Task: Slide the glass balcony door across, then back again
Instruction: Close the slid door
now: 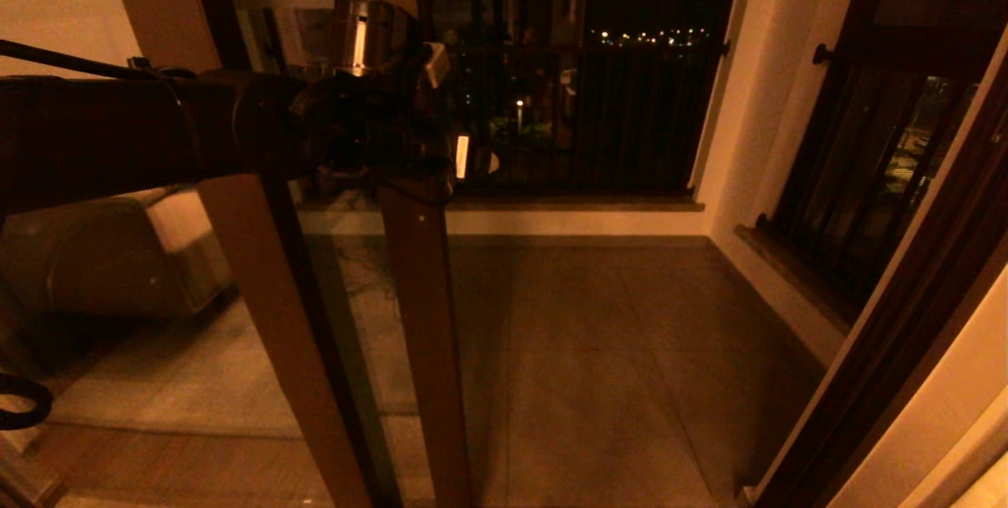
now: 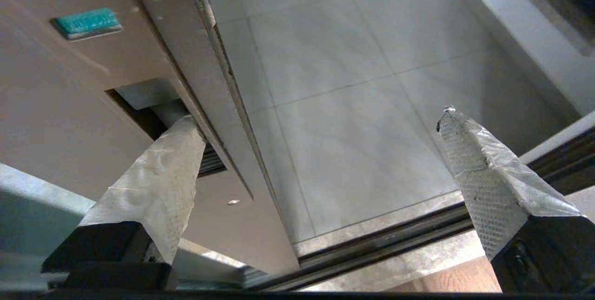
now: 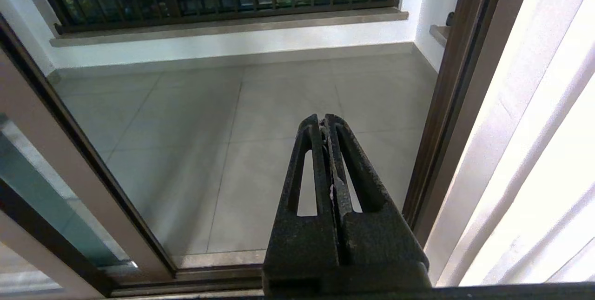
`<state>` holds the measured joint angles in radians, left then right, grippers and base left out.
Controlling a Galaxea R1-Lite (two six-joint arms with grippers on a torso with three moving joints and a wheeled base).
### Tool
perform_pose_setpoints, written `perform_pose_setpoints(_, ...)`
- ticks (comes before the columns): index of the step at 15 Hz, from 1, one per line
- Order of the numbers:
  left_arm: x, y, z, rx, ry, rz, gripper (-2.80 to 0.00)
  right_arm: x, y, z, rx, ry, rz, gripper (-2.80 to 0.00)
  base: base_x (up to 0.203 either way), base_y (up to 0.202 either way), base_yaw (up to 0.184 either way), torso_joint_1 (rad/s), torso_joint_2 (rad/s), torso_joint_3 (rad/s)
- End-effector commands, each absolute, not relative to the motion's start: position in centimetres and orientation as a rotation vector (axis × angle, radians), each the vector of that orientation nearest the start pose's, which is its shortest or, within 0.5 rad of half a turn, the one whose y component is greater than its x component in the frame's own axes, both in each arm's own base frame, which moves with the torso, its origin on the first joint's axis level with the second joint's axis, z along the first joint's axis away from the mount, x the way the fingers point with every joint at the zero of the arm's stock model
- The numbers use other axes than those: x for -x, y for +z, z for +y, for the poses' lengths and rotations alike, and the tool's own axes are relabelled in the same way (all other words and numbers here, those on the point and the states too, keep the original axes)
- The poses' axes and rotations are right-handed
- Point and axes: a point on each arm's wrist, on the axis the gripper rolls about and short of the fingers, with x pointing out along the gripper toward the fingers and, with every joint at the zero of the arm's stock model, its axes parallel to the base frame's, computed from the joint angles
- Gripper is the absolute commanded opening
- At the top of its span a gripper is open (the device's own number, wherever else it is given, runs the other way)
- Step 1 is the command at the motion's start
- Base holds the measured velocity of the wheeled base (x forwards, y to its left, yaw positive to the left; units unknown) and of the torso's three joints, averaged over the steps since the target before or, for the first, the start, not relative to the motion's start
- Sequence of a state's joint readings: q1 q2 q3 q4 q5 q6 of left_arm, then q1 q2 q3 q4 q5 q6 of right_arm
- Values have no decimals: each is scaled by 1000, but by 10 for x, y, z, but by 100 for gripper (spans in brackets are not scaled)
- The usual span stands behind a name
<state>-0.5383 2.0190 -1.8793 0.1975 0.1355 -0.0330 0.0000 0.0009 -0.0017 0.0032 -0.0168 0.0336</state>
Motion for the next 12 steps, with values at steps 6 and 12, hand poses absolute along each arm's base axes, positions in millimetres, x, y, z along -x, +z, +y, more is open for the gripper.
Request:
perform_pose_setpoints(6,-352,284,-224,-93,-395,324,0,23,76,0,-34,-17,3,-280,0,0,0,0,0,0)
perform_pose_setpoints(12,-349,277,-237,-125,-426,332,0,23,76,0,-34,-17,3,-280,0,0,0,0,0,0)
